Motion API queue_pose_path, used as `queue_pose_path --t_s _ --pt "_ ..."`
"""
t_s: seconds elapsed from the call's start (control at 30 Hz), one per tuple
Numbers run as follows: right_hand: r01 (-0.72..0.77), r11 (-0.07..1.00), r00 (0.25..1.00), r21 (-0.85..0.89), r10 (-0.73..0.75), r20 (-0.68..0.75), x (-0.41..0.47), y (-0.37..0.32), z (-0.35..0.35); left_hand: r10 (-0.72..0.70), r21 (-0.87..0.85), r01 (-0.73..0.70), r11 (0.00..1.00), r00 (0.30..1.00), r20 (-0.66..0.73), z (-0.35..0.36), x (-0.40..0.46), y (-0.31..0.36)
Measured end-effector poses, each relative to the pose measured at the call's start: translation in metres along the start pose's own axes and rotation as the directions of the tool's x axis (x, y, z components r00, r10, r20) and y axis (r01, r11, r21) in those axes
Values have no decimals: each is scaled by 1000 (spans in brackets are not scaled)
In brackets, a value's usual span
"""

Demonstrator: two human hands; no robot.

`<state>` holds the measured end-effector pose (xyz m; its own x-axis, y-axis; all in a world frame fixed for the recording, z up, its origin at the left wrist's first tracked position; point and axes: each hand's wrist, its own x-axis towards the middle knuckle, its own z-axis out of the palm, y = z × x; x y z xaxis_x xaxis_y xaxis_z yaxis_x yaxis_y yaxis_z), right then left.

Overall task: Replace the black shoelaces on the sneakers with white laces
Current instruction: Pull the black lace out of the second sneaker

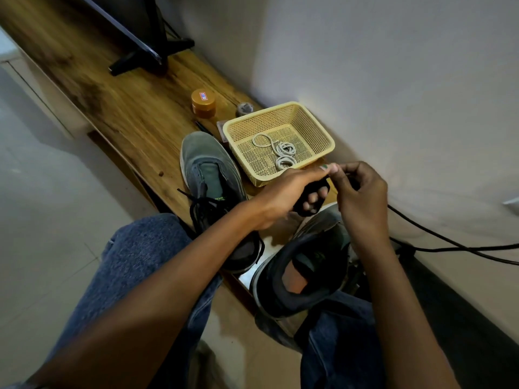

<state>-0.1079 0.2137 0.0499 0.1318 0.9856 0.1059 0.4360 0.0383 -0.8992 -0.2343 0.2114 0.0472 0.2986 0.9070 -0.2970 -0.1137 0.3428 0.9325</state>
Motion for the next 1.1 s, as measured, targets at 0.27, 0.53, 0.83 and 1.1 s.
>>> queue_pose_path --t_s 0.27,0.53,0.83,1.1 --pt "-243 958 970 152 234 72 0 -1 0 -63 -280 85 956 994 85 0 -1 6" --pt "-350 894 920 280 273 280 -1 -6 -5 -55 -290 49 956 998 -13 -9 5 5" --pt "-283 925 920 253 188 343 -2 -6 -10 19 -227 -14 974 1000 21 -12 3 2" --pt "-162 984 951 79 134 280 -1 -3 -6 212 289 -188 939 976 -54 -17 7 -9"
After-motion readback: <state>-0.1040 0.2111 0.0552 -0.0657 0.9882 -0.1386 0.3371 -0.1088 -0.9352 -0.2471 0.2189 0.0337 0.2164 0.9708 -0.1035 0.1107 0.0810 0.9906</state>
